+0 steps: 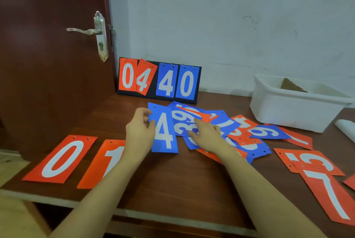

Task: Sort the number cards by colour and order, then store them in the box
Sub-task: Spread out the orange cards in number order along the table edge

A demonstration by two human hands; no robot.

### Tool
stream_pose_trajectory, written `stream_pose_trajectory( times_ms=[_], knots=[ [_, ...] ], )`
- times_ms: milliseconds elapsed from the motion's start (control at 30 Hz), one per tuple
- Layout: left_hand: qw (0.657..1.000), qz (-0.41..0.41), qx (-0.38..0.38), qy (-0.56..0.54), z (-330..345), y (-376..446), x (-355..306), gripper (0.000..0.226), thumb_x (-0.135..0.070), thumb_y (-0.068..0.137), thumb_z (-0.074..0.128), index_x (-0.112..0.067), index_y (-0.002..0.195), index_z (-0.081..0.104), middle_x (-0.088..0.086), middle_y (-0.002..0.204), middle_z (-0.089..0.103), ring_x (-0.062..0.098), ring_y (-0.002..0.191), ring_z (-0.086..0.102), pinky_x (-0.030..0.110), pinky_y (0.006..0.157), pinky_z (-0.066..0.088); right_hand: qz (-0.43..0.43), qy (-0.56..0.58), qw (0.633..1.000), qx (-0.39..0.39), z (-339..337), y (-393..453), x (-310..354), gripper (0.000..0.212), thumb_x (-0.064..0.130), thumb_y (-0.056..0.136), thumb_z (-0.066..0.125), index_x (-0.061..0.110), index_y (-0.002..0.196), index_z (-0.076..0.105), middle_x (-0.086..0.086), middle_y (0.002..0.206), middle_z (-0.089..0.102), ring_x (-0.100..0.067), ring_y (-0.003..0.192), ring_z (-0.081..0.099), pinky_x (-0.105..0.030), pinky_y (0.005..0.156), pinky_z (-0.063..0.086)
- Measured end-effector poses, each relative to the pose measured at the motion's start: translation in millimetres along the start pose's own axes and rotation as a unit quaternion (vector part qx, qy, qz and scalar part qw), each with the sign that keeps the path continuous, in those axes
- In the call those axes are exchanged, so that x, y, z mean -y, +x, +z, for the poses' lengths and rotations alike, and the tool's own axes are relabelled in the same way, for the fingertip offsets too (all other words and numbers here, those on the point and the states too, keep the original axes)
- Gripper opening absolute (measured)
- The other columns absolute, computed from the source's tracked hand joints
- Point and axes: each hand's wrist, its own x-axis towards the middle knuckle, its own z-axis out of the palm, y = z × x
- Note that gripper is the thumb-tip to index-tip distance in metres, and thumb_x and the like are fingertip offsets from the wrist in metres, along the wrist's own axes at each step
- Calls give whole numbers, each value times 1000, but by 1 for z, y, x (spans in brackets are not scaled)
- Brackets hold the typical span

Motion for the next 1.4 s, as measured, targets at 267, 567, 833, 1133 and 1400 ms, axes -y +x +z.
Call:
stream_pose_trajectory(
  times_ms=[267,567,833,1133,1400],
  knots=[
    [996,64,-34,50,-4,-1,2,25,-11,88,57,-7,112,61,9,100,59,8,80,46,6,54,38,22,-53,998,-18,-2,7,-9,64,60,77,57,23,128,45,-4,130,42,-27,126,30,-45,103,17],
    [992,112,-51,-19,-7,-11,-13,26,-14,88,59,-10,113,60,-8,104,55,-1,83,54,0,61,40,28,484,831,-274,-56,-28,9,11,23,88,62,14,94,58,-2,96,70,-15,89,69,-39,75,58],
    [964,76,100,-234,20,-48,-56,17,-29,80,67,-42,86,60,-10,100,66,6,95,62,25,69,56,29,620,763,-182,-42,-78,13,14,18,84,67,5,88,65,-7,92,73,-17,84,71,-26,65,57],
    [956,-10,81,-283,48,-69,-61,12,-14,84,65,-25,81,63,-12,79,71,6,78,69,21,64,55,115,574,764,-271,-35,-112,-26,18,10,82,68,28,82,64,3,98,69,-10,94,64,-26,73,54],
    [996,30,22,-80,11,-14,-32,23,-14,89,57,-18,112,57,-3,90,59,7,76,56,5,47,41,22,411,906,-94,-2,-83,3,45,12,93,53,26,132,37,-2,134,49,-9,109,51,-16,81,46]
  ],
)
